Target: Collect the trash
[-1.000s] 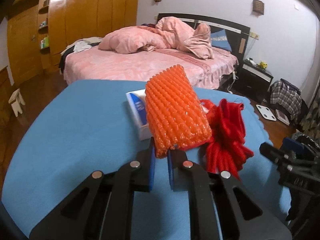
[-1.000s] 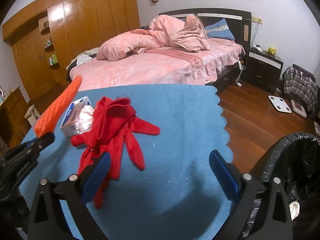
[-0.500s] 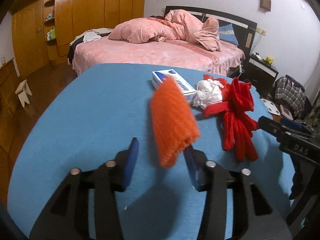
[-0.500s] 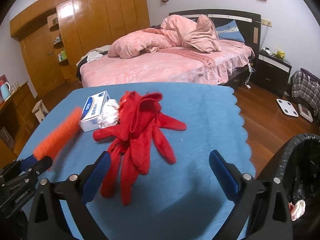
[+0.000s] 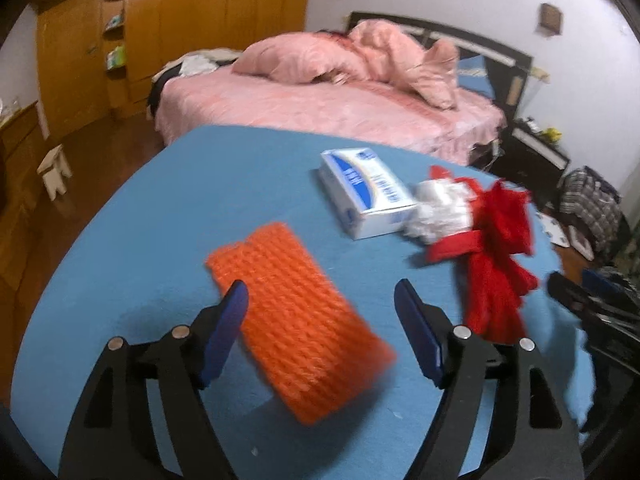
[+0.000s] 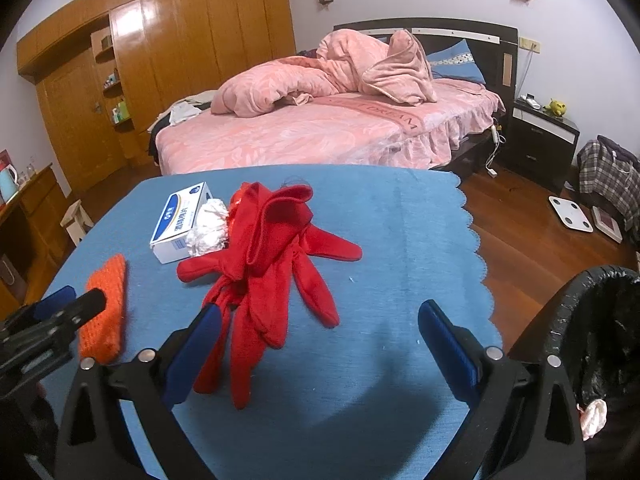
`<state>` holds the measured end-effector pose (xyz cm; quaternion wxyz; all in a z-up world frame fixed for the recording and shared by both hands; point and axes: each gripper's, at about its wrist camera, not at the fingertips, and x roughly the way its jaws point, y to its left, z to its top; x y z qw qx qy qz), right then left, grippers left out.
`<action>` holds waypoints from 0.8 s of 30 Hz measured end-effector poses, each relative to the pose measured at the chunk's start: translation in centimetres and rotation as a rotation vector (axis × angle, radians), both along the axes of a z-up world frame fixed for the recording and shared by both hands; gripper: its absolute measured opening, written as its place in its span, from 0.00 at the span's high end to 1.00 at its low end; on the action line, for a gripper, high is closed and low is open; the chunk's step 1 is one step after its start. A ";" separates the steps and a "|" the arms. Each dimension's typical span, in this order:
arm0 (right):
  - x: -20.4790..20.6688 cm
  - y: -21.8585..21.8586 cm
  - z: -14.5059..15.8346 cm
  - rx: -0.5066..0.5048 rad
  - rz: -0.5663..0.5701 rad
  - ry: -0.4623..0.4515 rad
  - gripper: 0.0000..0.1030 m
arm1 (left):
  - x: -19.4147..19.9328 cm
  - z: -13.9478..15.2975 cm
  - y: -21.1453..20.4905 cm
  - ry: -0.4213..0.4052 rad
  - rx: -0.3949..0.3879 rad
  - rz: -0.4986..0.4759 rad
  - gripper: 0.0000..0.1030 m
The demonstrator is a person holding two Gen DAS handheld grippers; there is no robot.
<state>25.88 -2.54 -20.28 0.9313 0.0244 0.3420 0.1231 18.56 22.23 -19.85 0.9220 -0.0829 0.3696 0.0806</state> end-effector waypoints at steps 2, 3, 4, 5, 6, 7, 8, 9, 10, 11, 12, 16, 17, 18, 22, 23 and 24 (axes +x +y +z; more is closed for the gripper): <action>0.0 0.2 0.0 0.001 0.010 -0.002 0.07 | 0.6 -0.8 0.5 0.034 0.001 0.014 0.28; 0.0 0.4 0.1 0.001 0.015 -0.003 0.07 | 0.8 -1.2 0.8 0.054 -0.003 0.022 0.28; 0.1 0.6 0.1 0.000 0.021 -0.005 0.07 | 1.2 -1.6 1.1 0.076 -0.015 0.027 0.27; 0.1 0.8 0.1 -0.003 0.026 -0.007 0.07 | 1.3 -1.7 1.2 0.082 -0.017 0.030 0.26; 0.2 1.0 0.1 -0.005 0.028 -0.009 0.07 | 1.4 -1.7 1.3 0.086 -0.015 0.034 0.26; 0.2 1.1 0.1 -0.005 0.028 -0.010 0.07 | 1.6 -1.8 1.3 0.092 -0.009 0.035 0.26; 0.3 1.1 0.1 -0.004 0.027 -0.011 0.07 | 1.7 -1.8 1.2 0.096 -0.005 0.033 0.26; 0.5 1.1 0.1 -0.004 0.025 -0.013 0.07 | 1.8 -1.9 1.0 0.103 0.006 0.031 0.27; 0.5 1.2 0.1 -0.003 0.025 -0.014 0.09 | 1.9 -2.0 0.9 0.106 0.017 0.030 0.35; 0.7 1.2 0.1 -0.001 0.026 -0.016 0.10 | 1.8 -1.9 0.8 0.100 0.022 0.029 0.39; 0.8 1.2 0.1 -0.001 0.027 -0.018 0.11 | 1.7 -1.7 0.9 0.088 0.019 0.033 0.50; 1.3 1.9 0.1 -0.006 0.044 -0.024 0.18 | 1.6 -1.4 1.5 0.055 -0.011 0.035 0.94; 1.5 2.1 0.0 -0.008 0.050 -0.021 0.19 | 1.7 -1.3 1.3 0.050 -0.022 0.012 0.92; 1.6 2.3 -0.1 -0.010 0.054 -0.017 0.21 | 1.8 -1.3 1.0 0.051 -0.011 0.009 0.92; 2.1 3.3 -0.8 -0.024 0.084 0.016 0.26 | 1.8 -0.8 0.1 0.028 -0.034 -0.012 0.93; 2.2 3.5 -1.2 -0.028 0.088 0.026 0.26 | 1.7 -0.7 0.1 0.020 -0.039 -0.014 0.93; 2.3 3.7 -1.5 -0.037 0.095 0.043 0.28 | 1.7 -0.5 -0.1 0.011 -0.042 -0.020 0.93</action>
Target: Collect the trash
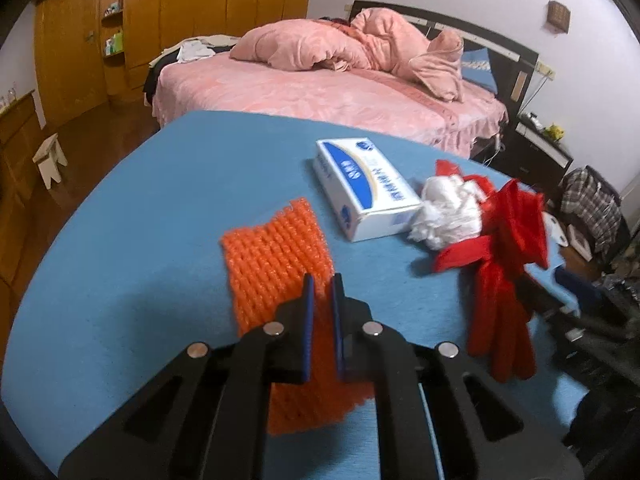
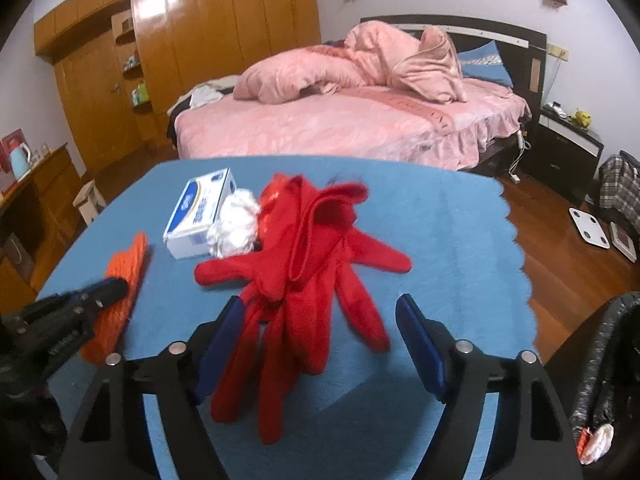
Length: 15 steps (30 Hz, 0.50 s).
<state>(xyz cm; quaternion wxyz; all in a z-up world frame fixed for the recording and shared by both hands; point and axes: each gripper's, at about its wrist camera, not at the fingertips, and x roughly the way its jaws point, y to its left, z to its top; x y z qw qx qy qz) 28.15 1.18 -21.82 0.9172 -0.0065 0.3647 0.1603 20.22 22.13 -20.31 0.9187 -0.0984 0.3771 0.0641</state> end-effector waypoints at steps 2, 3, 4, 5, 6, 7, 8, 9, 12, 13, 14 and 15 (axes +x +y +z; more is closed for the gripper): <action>0.2 0.2 -0.6 0.000 0.025 0.039 0.42 | -0.1 0.3 -0.3 -0.010 -0.004 -0.010 0.93; 0.3 0.3 -0.8 0.010 0.040 0.057 0.54 | -0.2 0.5 -0.4 -0.015 -0.009 -0.016 0.93; 0.3 0.2 -0.9 0.018 0.048 0.066 0.67 | -0.3 0.6 -0.5 -0.018 -0.013 -0.020 0.93; 0.2 0.2 -1.1 0.033 0.062 0.078 0.72 | -0.4 0.7 -0.7 -0.019 -0.018 -0.025 0.93; 0.0 0.1 -1.1 0.037 0.065 0.077 0.82 | -0.4 0.7 -0.8 -0.020 -0.021 -0.028 0.93; -0.2 0.0 -1.0 0.043 0.069 0.072 0.88 | -0.5 0.8 -1.0 -0.022 -0.022 -0.033 0.93; -0.6 -0.2 -0.8 0.049 0.071 0.062 0.88 | -0.6 0.9 -1.2 -0.024 -0.020 -0.039 0.93; -0.8 -0.3 -0.6 0.054 0.069 0.056 0.89 | -0.7 1.0 -1.4 -0.027 -0.016 -0.048 0.93; -2.0 -1.2 0.1 0.063 0.060 0.034 0.89 | -1.2 1.1 -2.3 -0.026 -0.005 -0.075 0.93; -2.3 -1.4 0.3 0.061 0.056 0.031 0.89 | -1.3 1.0 -2.4 -0.024 -0.003 -0.081 0.93; -2.8 -1.8 0.5 0.063 0.053 0.029 0.89 | -1.5 1.0 -2.7 -0.022 -0.001 -0.090 0.93; -3.3 -2.2 0.6 0.066 0.048 0.028 0.89 | -1.6 0.9 -2.9 -0.021 0.000 -0.095 0.93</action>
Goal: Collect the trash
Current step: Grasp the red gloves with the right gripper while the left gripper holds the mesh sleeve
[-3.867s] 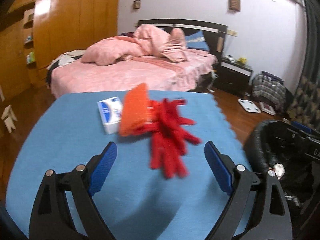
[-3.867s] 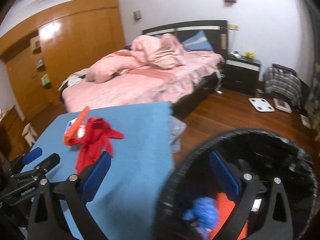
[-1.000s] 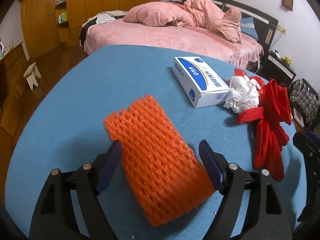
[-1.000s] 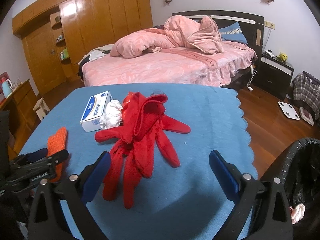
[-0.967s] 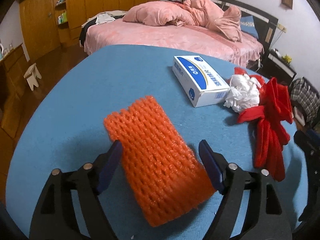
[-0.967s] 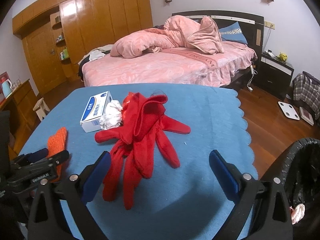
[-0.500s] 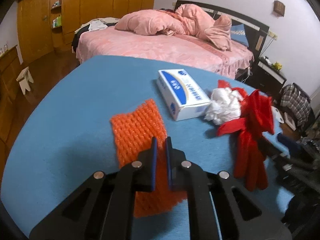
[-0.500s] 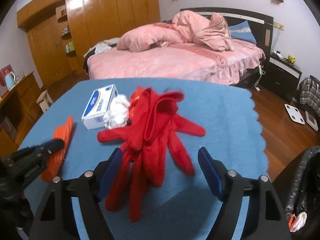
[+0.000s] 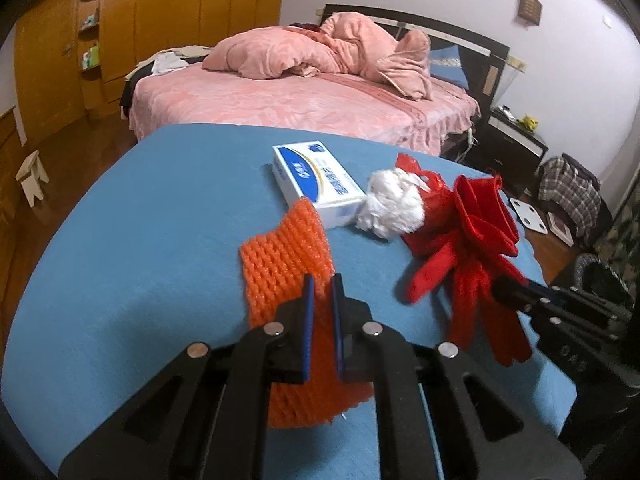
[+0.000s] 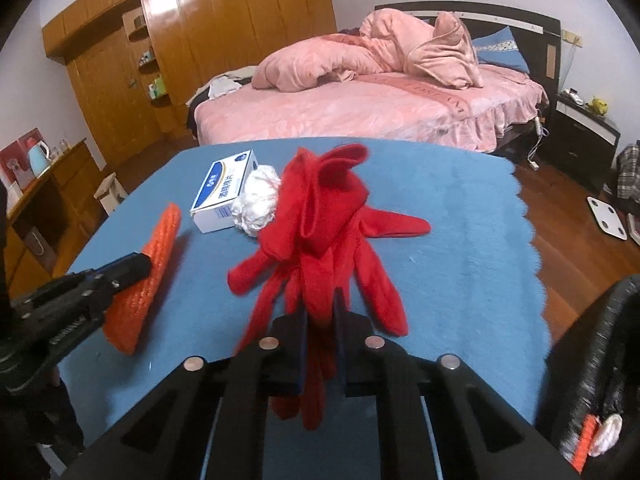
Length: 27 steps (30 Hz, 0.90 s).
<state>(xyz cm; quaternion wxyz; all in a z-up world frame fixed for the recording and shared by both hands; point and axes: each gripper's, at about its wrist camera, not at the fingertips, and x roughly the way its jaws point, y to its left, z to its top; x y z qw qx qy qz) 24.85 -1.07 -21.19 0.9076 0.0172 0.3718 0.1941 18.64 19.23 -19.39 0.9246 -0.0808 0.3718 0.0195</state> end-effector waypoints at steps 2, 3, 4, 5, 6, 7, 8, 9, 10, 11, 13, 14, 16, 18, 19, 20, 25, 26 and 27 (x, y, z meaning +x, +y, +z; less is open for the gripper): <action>-0.8 -0.6 0.3 0.003 -0.005 -0.001 0.89 | -0.3 -0.1 -0.4 0.004 0.004 -0.012 0.92; -1.1 -0.9 0.4 0.003 -0.005 0.001 0.89 | -0.5 -0.2 -0.7 0.006 0.006 -0.020 0.92; -1.5 -1.1 0.4 -0.003 -0.002 0.007 0.89 | -0.7 -0.3 -0.8 0.007 0.007 -0.025 0.92; -1.9 -1.3 0.2 -0.019 0.002 0.021 0.87 | -0.8 -0.3 -0.9 0.009 0.007 -0.029 0.92; -2.1 -1.4 0.0 -0.030 -0.001 0.026 0.83 | -0.9 -0.4 -1.0 0.013 0.006 -0.035 0.92; -2.4 -1.7 -0.1 -0.035 -0.002 0.029 0.77 | -1.1 -0.6 -1.1 0.016 0.008 -0.038 0.92; -2.6 -1.8 -0.1 -0.033 -0.005 0.030 0.72 | -1.1 -0.6 -1.2 0.017 0.009 -0.041 0.92; -2.7 -2.1 0.0 -0.025 -0.011 0.027 0.64 | -1.2 -0.6 -1.3 0.018 0.010 -0.042 0.92; -2.8 -2.3 0.2 -0.011 -0.016 0.021 0.59 | -1.3 -0.7 -1.4 0.018 0.012 -0.045 0.92; -2.9 -2.6 0.7 0.009 -0.020 0.009 0.58 | -1.4 -0.7 -1.4 0.018 0.015 -0.046 0.92; -3.0 -3.0 1.5 0.027 -0.027 -0.017 0.54 | -1.4 -0.5 -1.3 0.014 0.020 -0.046 0.92; -2.8 -3.1 2.1 0.034 -0.036 -0.033 0.54 | -1.4 -0.4 -1.3 0.011 0.020 -0.044 0.92; -2.3 -3.2 2.6 0.051 -0.045 -0.045 0.54 | -1.4 -0.3 -1.2 0.005 0.020 -0.042 0.92; -1.4 -3.0 3.0 0.062 -0.047 -0.049 0.54 | -1.3 -0.1 -1.2 -0.002 0.023 -0.038 0.92; -0.9 -2.5 3.0 0.055 -0.040 -0.049 0.54 | -1.3 -0.1 -1.1 -0.004 0.024 -0.038 0.92; -0.7 -2.2 2.9 0.050 -0.035 -0.048 0.54 | -1.2 0.0 -1.1 -0.006 0.025 -0.039 0.92; 1.0 0.1 1.4 0.007 -0.017 -0.028 0.54 | -0.8 0.4 -1.2 -0.024 0.030 -0.044 0.92; 1.5 0.4 1.0 0.000 -0.017 -0.019 0.54 | -0.8 0.5 -1.1 -0.027 0.029 -0.044 0.92; 2.0 0.7 0.5 -0.001 -0.017 -0.009 0.54 | -0.7 0.6 -1.0 -0.031 0.027 -0.042 0.92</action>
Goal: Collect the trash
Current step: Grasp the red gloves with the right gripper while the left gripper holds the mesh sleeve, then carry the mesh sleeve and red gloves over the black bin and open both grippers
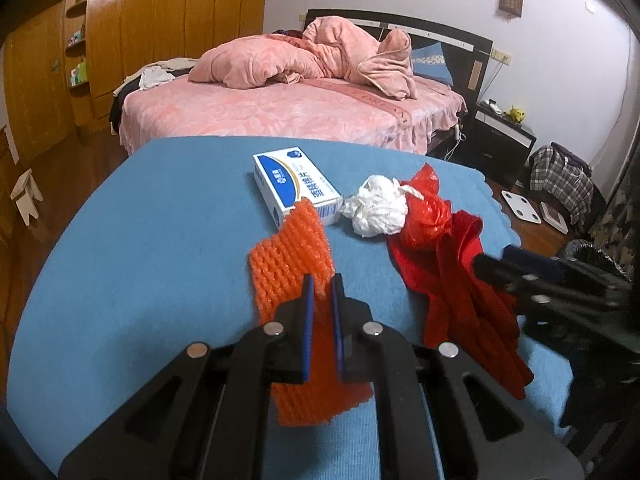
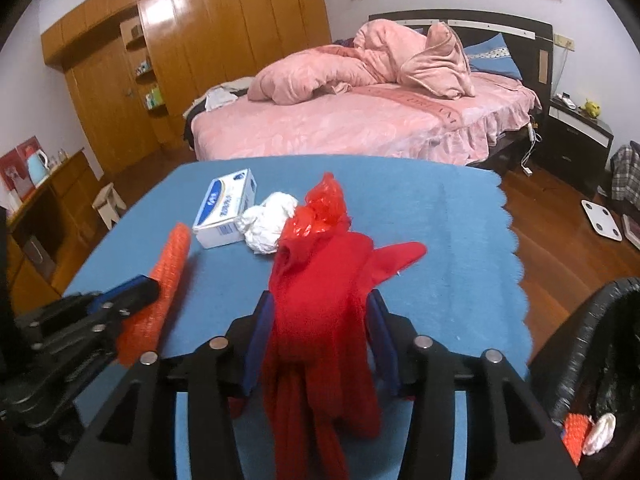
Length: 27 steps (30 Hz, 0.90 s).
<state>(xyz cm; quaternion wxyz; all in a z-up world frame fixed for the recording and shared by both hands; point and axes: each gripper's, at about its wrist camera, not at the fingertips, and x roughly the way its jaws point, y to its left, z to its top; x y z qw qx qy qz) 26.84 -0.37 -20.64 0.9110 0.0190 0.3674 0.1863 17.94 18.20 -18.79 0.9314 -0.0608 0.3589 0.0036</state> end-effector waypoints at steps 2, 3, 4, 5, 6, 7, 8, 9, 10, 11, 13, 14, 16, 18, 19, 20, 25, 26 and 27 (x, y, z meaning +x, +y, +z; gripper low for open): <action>0.7 0.3 -0.6 0.005 0.007 0.023 0.56 | 0.2 0.1 0.1 -0.003 0.000 0.002 0.92; 1.0 0.4 -0.8 0.015 0.020 0.037 0.69 | 0.2 0.0 0.2 -0.003 -0.001 0.003 0.92; 1.2 0.5 -1.0 0.025 0.036 0.049 0.81 | 0.3 0.0 0.3 -0.003 -0.001 0.004 0.92; 1.2 0.5 -0.9 0.042 0.052 0.051 0.85 | 0.4 0.0 0.4 -0.003 0.000 0.005 0.92; 1.0 0.4 -0.7 0.056 0.060 0.046 0.91 | 0.4 0.0 0.5 -0.002 0.000 0.007 0.92; 0.8 0.3 -0.4 0.073 0.069 0.039 0.96 | 0.5 0.0 0.5 -0.002 -0.002 0.008 0.92; 0.5 0.1 0.1 0.090 0.075 0.026 0.96 | 0.4 0.1 0.6 -0.003 -0.004 0.009 0.92; 0.2 -0.1 0.5 0.099 0.077 0.014 0.97 | 0.4 0.1 0.6 -0.004 -0.005 0.009 0.92; -0.3 -0.4 1.1 0.108 0.079 -0.003 0.97 | 0.3 0.2 0.6 -0.006 -0.006 0.009 0.92; -0.6 -0.7 1.5 0.111 0.079 -0.015 0.97 | 0.2 0.3 0.5 -0.007 -0.007 0.008 0.92; -1.3 -1.1 2.3 0.117 0.074 -0.037 0.97 | 0.0 0.7 0.3 -0.015 -0.008 0.002 0.92; -1.5 -1.3 2.6 0.119 0.071 -0.043 0.97 | -0.1 0.9 0.3 -0.018 -0.007 0.000 0.92; -1.9 -1.8 3.3 0.124 0.062 -0.055 0.97 | -0.5 1.5 0.0 -0.031 -0.003 -0.007 0.92; -2.4 -2.5 4.0 0.128 0.048 -0.067 0.97 | -0.7 2.3 -0.4 -0.045 -0.003 -0.015 0.92; -2.6 -2.8 4.3 0.129 0.043 -0.072 0.97 | -0.9 2.7 -0.7 -0.053 -0.002 -0.020 0.92; -3.0 -3.3 4.8 0.132 0.035 -0.082 0.97 | -1.0 3.2 -0.9 -0.061 -0.002 -0.026 0.92; -4.3 -5.2 6.8 0.138 0.011 -0.112 0.97 | -1.7 5.1 -2.6 -0.083 0.002 -0.061 0.92; -4.7 -5.7 7.4 0.137 0.006 -0.123 0.97 | -1.8 5.3 -2.9 -0.088 0.001 -0.069 0.92; -5.1 -6.3 8.0 0.137 0.002 -0.136 0.97 | -2.0 5.7 -3.3 -0.096 0.001 -0.080 0.92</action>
